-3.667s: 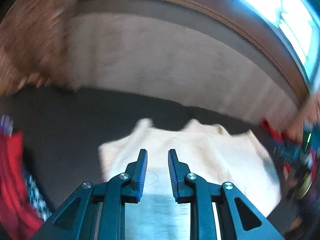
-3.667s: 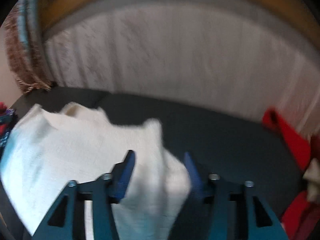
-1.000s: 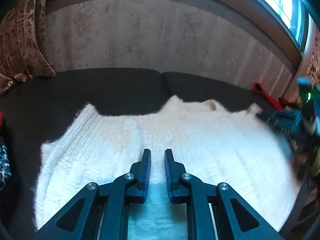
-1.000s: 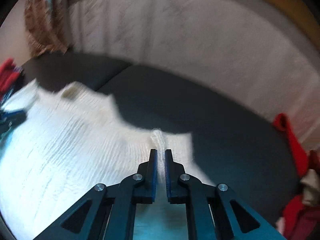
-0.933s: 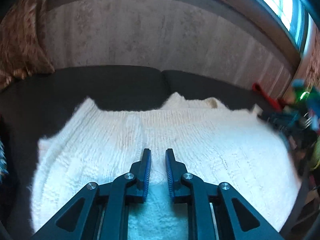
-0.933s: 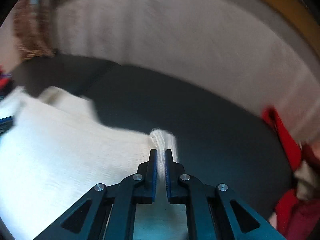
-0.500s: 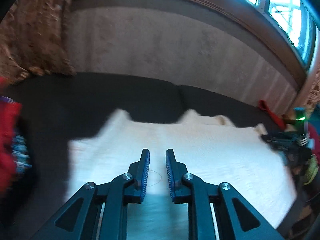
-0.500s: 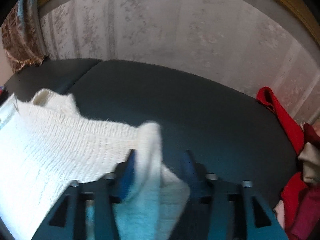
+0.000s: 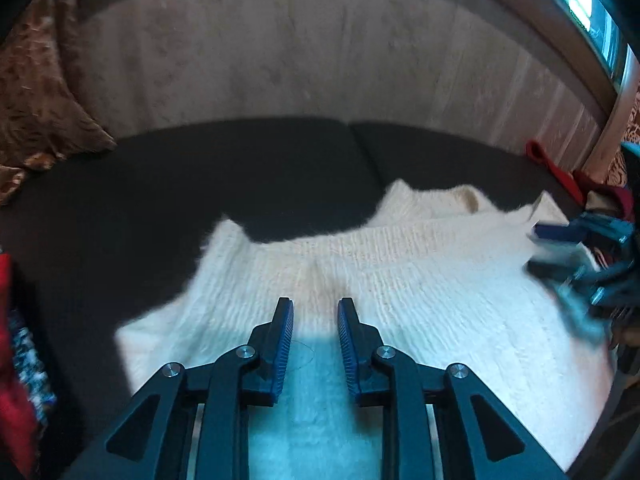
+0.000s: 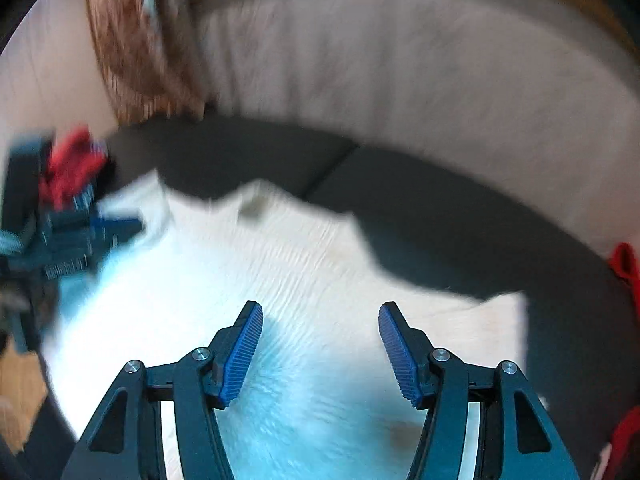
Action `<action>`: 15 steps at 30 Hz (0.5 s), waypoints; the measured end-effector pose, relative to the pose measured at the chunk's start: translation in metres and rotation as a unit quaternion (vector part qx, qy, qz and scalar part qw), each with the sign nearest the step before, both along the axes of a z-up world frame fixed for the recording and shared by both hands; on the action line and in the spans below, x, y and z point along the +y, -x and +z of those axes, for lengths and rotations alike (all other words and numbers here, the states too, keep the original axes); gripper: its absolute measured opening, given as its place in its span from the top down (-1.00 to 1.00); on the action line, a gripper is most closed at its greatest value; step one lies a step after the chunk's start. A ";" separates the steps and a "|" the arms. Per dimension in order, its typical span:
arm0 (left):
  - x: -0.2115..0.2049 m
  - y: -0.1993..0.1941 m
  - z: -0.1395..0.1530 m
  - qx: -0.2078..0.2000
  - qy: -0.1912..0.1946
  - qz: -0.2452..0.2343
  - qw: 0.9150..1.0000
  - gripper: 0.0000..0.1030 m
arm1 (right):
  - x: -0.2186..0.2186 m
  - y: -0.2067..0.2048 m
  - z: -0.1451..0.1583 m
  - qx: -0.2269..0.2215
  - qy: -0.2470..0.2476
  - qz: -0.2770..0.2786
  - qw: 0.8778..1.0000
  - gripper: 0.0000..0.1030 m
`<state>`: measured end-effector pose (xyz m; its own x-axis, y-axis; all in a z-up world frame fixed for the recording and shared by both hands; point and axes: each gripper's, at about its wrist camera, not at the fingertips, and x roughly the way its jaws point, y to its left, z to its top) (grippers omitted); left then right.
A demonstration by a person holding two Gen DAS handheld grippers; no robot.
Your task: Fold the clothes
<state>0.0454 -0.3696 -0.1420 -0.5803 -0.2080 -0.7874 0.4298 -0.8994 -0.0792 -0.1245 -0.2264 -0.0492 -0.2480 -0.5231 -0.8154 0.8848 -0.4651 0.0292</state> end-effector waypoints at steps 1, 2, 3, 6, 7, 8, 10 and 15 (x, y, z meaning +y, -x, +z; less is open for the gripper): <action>0.000 0.003 -0.002 -0.005 0.001 -0.002 1.000 0.62 | -0.002 0.000 -0.008 -0.012 -0.001 -0.003 1.000 -0.16; 0.001 0.004 -0.003 -0.007 0.009 -0.001 1.000 0.85 | -0.001 0.000 -0.008 -0.017 0.005 -0.006 1.000 -0.07; 0.004 0.001 -0.002 -0.006 0.023 0.003 1.000 0.89 | 0.001 0.001 -0.007 -0.021 0.012 -0.010 1.000 0.03; 0.002 -0.011 0.005 0.028 0.030 0.038 0.998 0.94 | 0.004 0.002 0.003 -0.004 0.025 -0.016 1.000 0.87; -0.003 -0.015 0.007 0.043 0.020 0.057 0.997 0.94 | 0.001 0.012 0.009 0.003 0.033 -0.017 0.999 0.87; -0.010 -0.018 0.009 0.054 0.011 0.080 0.995 0.94 | 0.000 0.017 0.011 0.001 0.037 -0.020 0.999 0.88; -0.023 -0.021 0.006 0.063 -0.001 0.122 0.990 0.94 | -0.004 0.023 0.011 0.011 0.040 -0.034 0.999 0.88; -0.032 -0.010 -0.008 0.031 -0.016 0.135 0.990 0.90 | 0.009 0.040 -0.013 -0.003 0.049 -0.101 0.994 0.92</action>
